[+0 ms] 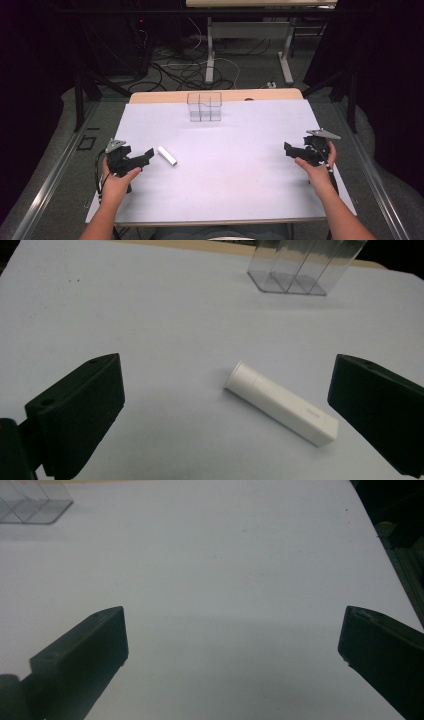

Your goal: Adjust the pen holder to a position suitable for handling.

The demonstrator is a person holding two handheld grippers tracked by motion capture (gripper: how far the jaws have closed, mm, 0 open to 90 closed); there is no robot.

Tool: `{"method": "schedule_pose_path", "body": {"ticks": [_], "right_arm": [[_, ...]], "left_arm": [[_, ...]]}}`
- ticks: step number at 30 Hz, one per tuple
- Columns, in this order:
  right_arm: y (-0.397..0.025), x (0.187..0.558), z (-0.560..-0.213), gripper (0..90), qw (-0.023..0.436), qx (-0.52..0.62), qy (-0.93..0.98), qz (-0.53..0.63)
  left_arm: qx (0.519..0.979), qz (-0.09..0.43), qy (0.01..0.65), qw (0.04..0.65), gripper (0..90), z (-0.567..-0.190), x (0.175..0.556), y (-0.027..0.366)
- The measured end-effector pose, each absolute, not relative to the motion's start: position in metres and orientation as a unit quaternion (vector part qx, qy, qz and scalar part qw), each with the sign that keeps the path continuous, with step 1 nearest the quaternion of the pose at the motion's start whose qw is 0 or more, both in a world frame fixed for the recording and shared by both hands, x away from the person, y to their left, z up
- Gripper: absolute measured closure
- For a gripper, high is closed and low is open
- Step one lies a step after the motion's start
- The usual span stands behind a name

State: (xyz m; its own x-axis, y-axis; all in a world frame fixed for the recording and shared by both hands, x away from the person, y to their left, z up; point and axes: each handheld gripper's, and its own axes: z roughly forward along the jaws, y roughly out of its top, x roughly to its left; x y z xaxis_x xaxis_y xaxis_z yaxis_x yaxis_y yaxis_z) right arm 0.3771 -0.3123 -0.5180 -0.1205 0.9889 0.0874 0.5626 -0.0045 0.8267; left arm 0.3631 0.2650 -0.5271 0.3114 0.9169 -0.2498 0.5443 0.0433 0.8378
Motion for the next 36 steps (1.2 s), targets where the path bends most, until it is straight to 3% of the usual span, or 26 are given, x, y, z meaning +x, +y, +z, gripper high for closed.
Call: {"method": "schedule_pose_path", "body": {"ticks": [10,36], "right_arm": [[-0.31,0.367,-0.507,0.0,0.293,0.587,0.643,0.395],[-0.304,0.369,-0.509,0.0,0.292,0.58,0.652,0.392]], "left_arm": [[0.649,0.205,0.548,0.486,1.6,-0.509,0.369,0.25],[0.704,0.225,0.481,0.472,8.8,-0.443,0.417,0.176]]}}
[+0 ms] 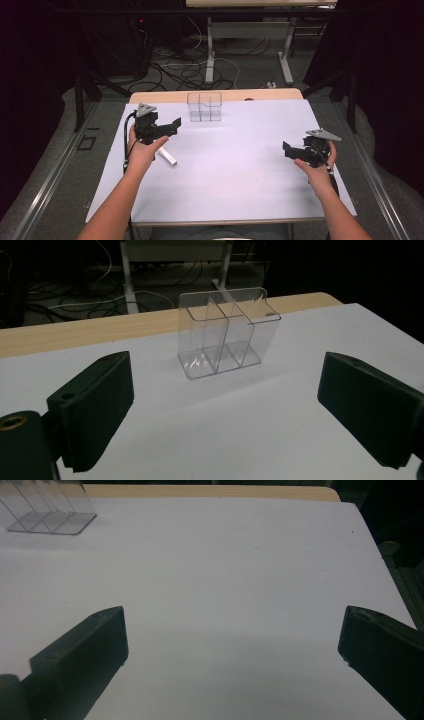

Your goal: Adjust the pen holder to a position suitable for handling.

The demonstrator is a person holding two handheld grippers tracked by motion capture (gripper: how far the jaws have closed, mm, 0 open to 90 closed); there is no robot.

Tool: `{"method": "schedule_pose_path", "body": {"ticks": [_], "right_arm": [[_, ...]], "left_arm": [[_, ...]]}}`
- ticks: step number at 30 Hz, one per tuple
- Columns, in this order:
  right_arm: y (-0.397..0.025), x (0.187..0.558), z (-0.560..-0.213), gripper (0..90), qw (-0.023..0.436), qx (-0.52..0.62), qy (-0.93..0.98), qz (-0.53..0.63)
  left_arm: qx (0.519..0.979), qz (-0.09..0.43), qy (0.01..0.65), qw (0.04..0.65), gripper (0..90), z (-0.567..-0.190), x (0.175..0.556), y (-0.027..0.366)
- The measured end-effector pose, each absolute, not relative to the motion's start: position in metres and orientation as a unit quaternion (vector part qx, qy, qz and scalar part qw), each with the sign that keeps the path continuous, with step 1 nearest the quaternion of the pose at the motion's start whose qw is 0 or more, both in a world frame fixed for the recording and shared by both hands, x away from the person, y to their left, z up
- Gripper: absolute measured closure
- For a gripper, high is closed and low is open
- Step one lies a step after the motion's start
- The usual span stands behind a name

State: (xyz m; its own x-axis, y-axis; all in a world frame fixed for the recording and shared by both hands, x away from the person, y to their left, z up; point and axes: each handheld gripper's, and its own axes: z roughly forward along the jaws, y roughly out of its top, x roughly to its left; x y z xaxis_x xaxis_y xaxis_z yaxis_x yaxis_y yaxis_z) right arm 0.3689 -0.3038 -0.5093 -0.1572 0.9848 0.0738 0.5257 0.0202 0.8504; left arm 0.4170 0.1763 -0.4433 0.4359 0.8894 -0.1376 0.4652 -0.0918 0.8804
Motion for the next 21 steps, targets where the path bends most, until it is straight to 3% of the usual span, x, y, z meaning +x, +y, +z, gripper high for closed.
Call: {"method": "schedule_pose_path", "body": {"ticks": [7,21], "right_arm": [[-0.304,0.369,-0.51,0.0,0.294,0.574,0.655,0.394],[-0.302,0.368,-0.511,0.0,0.287,0.576,0.655,0.397]], "left_arm": [[0.705,0.223,0.485,0.466,15.2,-0.434,0.431,0.157],[0.7,0.227,0.498,0.46,17.9,-0.414,0.463,0.138]]}}
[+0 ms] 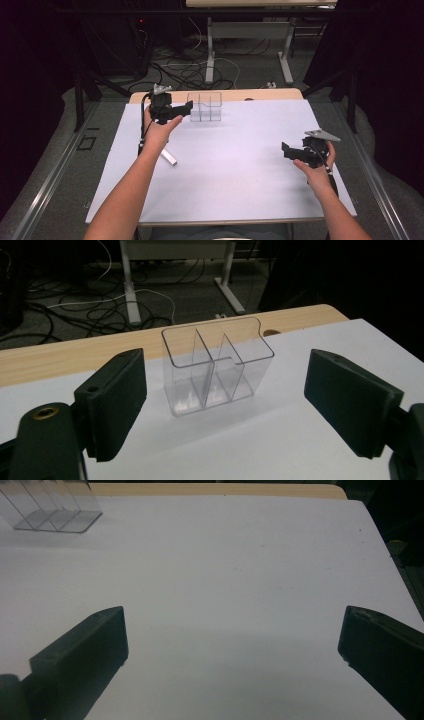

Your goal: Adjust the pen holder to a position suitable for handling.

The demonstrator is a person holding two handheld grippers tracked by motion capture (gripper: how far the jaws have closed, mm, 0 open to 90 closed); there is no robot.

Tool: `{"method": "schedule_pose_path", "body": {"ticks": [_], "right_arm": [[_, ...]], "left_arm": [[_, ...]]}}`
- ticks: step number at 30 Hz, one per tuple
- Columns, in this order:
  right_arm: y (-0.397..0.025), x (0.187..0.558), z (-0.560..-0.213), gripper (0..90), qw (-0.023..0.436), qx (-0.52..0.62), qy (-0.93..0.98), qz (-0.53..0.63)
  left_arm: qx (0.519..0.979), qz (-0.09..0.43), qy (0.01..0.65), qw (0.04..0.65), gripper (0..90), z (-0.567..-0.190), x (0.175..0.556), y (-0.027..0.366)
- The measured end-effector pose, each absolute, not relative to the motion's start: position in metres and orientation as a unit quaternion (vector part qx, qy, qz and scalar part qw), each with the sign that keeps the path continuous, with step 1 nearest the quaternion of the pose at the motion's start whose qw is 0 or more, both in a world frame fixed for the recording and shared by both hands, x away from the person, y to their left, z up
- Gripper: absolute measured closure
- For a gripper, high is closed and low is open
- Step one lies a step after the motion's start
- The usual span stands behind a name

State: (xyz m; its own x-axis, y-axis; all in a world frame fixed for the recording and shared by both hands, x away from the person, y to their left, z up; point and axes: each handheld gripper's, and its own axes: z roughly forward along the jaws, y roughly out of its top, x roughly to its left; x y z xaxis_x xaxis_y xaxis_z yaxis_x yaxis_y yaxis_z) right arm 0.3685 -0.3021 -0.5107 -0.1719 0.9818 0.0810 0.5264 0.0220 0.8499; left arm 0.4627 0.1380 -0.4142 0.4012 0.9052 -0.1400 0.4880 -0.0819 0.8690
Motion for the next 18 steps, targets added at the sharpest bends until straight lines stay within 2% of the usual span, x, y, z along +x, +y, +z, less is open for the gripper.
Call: {"method": "schedule_pose_path", "body": {"ticks": [18], "right_arm": [[-0.302,0.37,-0.514,0.0,0.275,0.581,0.654,0.398]], "left_arm": [[0.696,0.229,0.519,0.44,27.7,-0.408,0.504,0.134]]}}
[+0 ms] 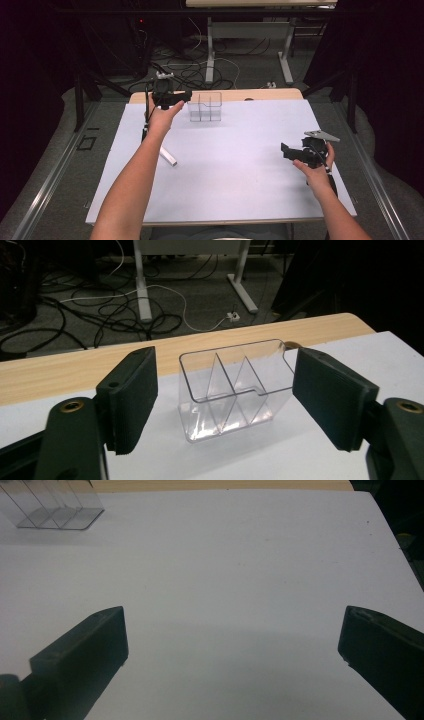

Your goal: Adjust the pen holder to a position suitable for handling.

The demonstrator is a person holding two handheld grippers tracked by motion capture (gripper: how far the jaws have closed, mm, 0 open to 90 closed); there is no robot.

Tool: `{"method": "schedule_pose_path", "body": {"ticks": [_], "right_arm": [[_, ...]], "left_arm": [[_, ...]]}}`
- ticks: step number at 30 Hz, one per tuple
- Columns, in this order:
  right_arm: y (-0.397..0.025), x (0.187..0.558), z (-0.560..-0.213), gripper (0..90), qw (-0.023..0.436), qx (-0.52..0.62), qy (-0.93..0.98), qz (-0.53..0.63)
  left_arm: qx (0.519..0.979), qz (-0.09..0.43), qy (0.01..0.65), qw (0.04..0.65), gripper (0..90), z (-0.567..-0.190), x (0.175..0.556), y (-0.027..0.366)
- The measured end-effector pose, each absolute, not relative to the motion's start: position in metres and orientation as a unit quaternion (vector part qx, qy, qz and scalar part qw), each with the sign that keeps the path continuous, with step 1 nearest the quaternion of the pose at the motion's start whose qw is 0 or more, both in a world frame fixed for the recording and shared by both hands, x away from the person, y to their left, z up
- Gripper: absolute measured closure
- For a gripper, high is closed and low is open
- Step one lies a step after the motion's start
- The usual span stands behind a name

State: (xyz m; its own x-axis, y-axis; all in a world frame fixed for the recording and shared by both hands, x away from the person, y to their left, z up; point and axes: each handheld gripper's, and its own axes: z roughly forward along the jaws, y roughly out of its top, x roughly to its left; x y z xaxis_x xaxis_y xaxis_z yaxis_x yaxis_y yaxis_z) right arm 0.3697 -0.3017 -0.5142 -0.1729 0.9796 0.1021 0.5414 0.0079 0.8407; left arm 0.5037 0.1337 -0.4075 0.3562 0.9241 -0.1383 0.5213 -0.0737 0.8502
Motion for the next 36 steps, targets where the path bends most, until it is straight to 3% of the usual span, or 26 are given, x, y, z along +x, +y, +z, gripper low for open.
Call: {"method": "schedule_pose_path", "body": {"ticks": [14,28,36], "right_arm": [[-0.3,0.371,-0.516,0.0,0.267,0.582,0.655,0.401],[-0.3,0.372,-0.518,0.0,0.254,0.585,0.655,0.405],[-0.301,0.372,-0.519,0.0,0.25,0.585,0.656,0.406]], "left_arm": [[0.694,0.213,0.554,0.408,43.3,-0.431,0.528,0.13],[0.685,0.207,0.576,0.394,51.3,-0.445,0.55,0.129],[0.689,0.175,0.602,0.363,53.8,-0.445,0.562,0.123]]}}
